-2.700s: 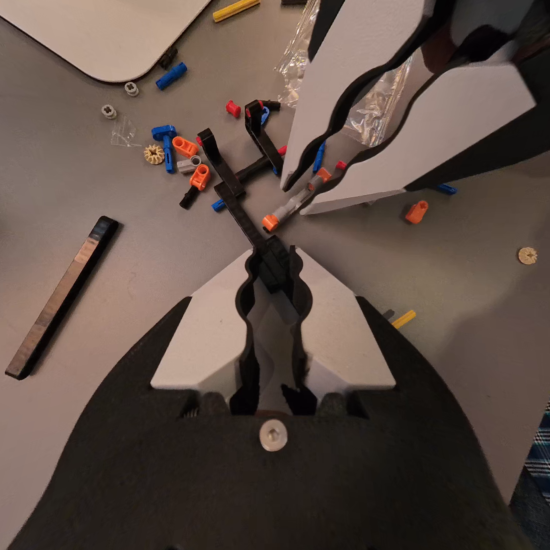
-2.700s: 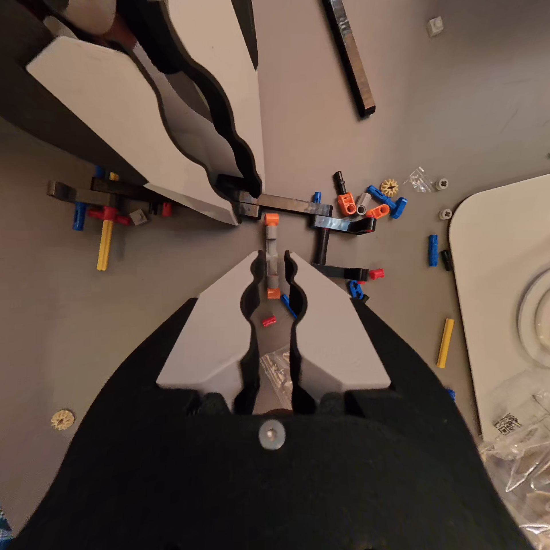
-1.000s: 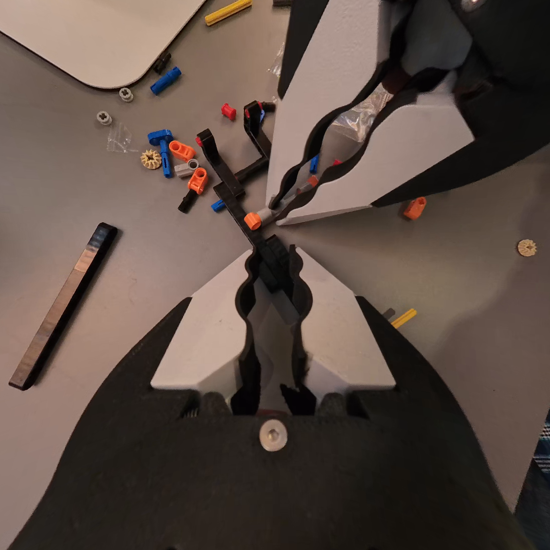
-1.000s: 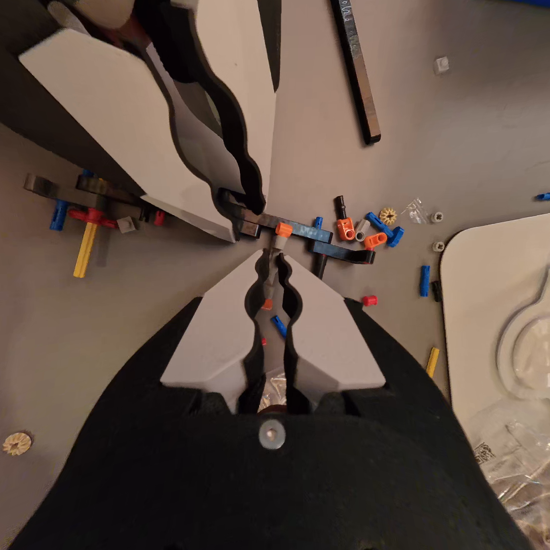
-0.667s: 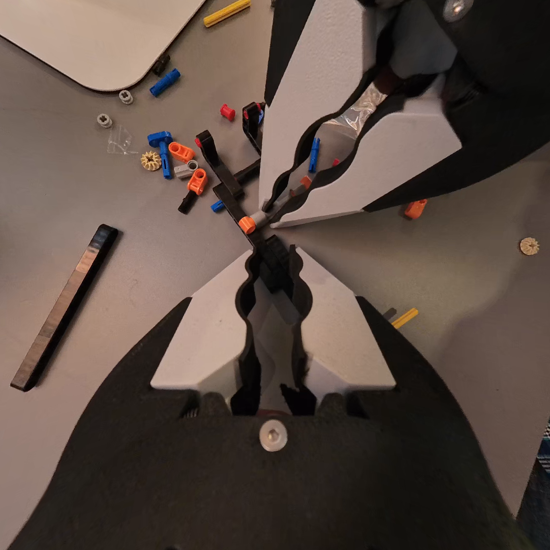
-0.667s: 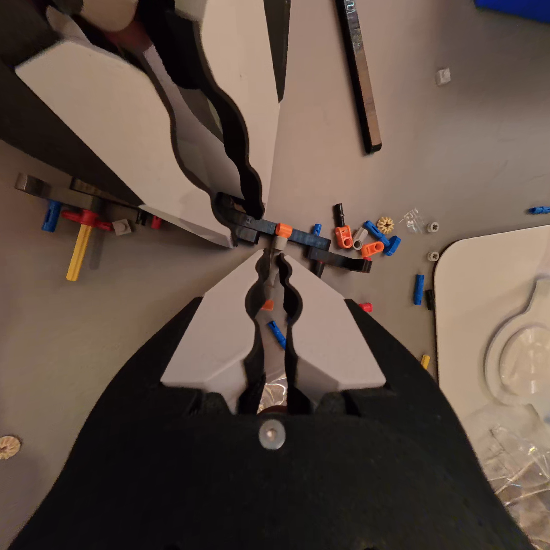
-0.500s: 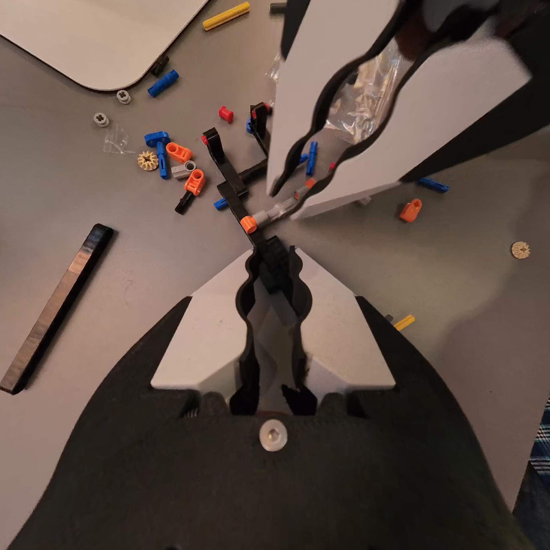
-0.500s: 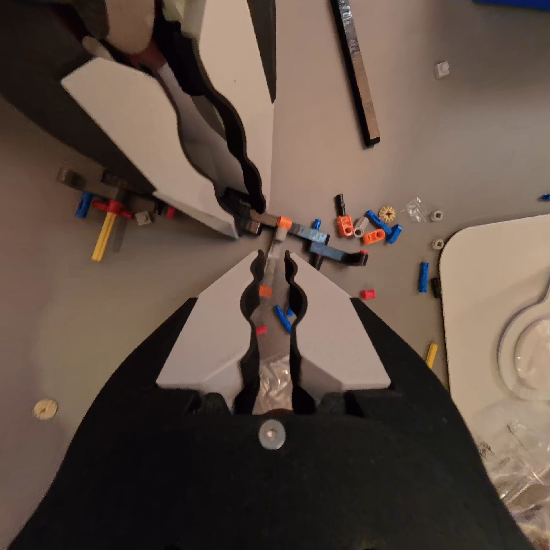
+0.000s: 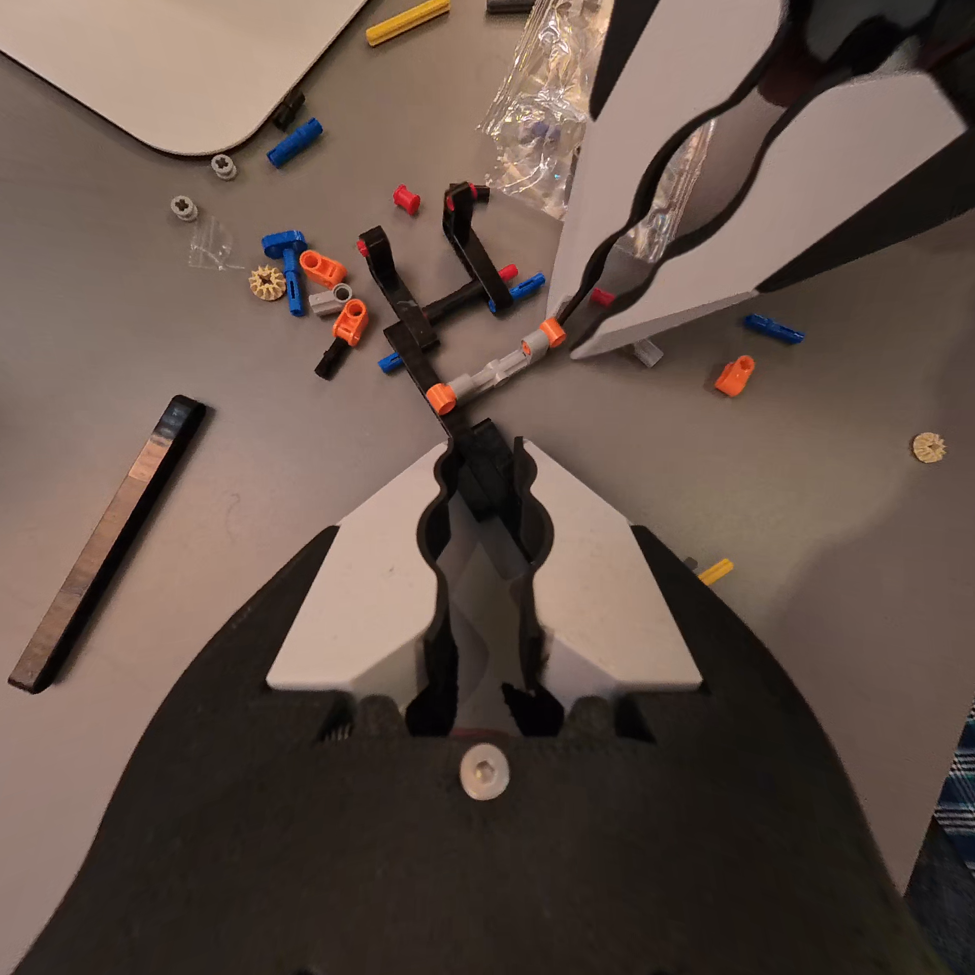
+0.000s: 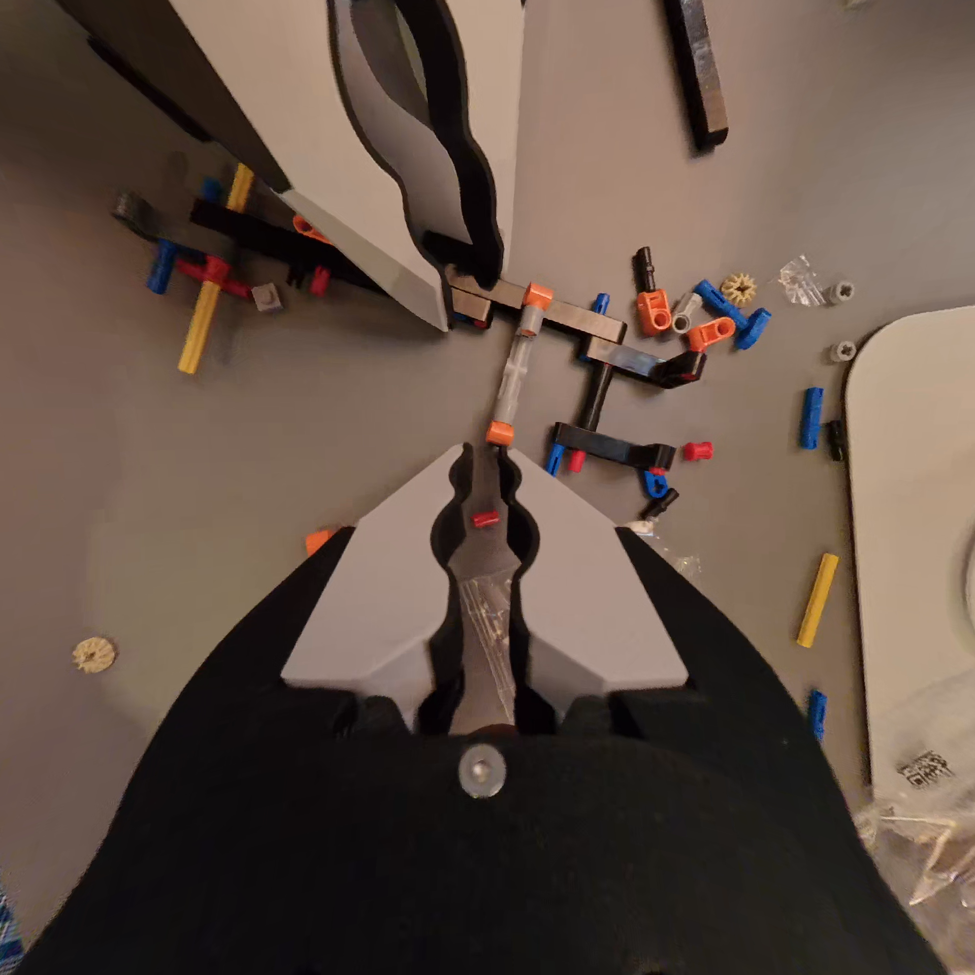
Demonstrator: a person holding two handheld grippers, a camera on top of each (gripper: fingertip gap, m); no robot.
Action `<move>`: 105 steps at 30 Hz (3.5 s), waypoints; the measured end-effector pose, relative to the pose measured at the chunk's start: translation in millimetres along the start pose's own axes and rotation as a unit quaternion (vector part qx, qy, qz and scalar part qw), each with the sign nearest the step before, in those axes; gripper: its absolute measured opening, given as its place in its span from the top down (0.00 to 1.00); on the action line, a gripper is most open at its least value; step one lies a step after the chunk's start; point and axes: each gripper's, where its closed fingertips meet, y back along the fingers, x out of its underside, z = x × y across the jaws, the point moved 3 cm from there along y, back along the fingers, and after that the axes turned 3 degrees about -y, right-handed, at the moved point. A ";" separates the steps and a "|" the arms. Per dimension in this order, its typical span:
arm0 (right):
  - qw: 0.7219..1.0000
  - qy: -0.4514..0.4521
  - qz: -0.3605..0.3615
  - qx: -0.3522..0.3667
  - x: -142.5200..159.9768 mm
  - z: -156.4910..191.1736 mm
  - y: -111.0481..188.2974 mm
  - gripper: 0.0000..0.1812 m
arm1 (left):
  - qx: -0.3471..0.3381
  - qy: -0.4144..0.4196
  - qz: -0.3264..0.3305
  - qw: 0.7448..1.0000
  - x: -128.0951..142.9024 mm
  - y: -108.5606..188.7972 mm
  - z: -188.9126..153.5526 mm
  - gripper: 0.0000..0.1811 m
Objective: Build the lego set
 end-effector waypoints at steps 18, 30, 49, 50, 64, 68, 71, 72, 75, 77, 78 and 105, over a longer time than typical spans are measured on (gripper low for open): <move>0.999 -0.007 -0.004 0.037 2.0 -2.8 7.6 0.94 | 0.002 0.006 -0.011 1.000 -1.1 -0.4 -1.1 0.90; 0.982 -0.082 -0.151 0.077 14.3 -8.0 106.8 0.85 | -0.037 0.008 -0.089 0.995 -27.0 43.6 15.8 0.65; 0.897 -0.042 -0.288 0.334 5.5 -182.0 293.9 0.67 | -0.238 -0.142 -0.219 0.936 -235.9 100.4 79.1 0.63; 0.896 -0.037 -0.281 0.342 3.5 -191.5 296.7 0.66 | -0.246 -0.142 -0.218 0.934 -240.4 99.2 85.1 0.63; 0.903 0.008 -0.221 0.370 -25.4 -295.7 304.5 0.59 | -0.257 -0.163 -0.172 0.937 -214.5 86.6 118.1 0.71; 0.903 0.020 -0.211 0.374 -29.4 -309.0 303.0 0.58 | -0.255 -0.165 -0.160 0.939 -202.5 82.8 119.2 0.70; 0.909 0.021 -0.193 0.370 -27.5 -318.3 297.4 0.60 | -0.255 -0.165 -0.159 0.939 -199.5 82.0 120.6 0.71; 0.910 0.022 -0.186 0.369 -26.8 -320.3 295.3 0.61 | -0.258 -0.170 -0.153 0.939 -198.4 81.4 120.8 0.71; 0.917 0.027 -0.170 0.360 -25.3 -322.5 288.1 0.61 | -0.266 -0.182 -0.135 0.937 -195.0 79.8 120.4 0.71; 0.920 0.031 -0.156 0.359 -23.4 -324.1 283.8 0.62 | -0.268 -0.186 -0.131 0.936 -193.7 80.2 120.2 0.72; 0.921 0.034 -0.150 0.358 -22.7 -324.5 281.7 0.61 | -0.264 -0.187 -0.128 0.938 -192.6 79.7 119.7 0.72; 0.925 0.049 -0.119 0.356 -24.1 -327.4 279.7 0.63 | -0.265 -0.178 -0.113 0.941 -182.9 76.3 122.2 0.73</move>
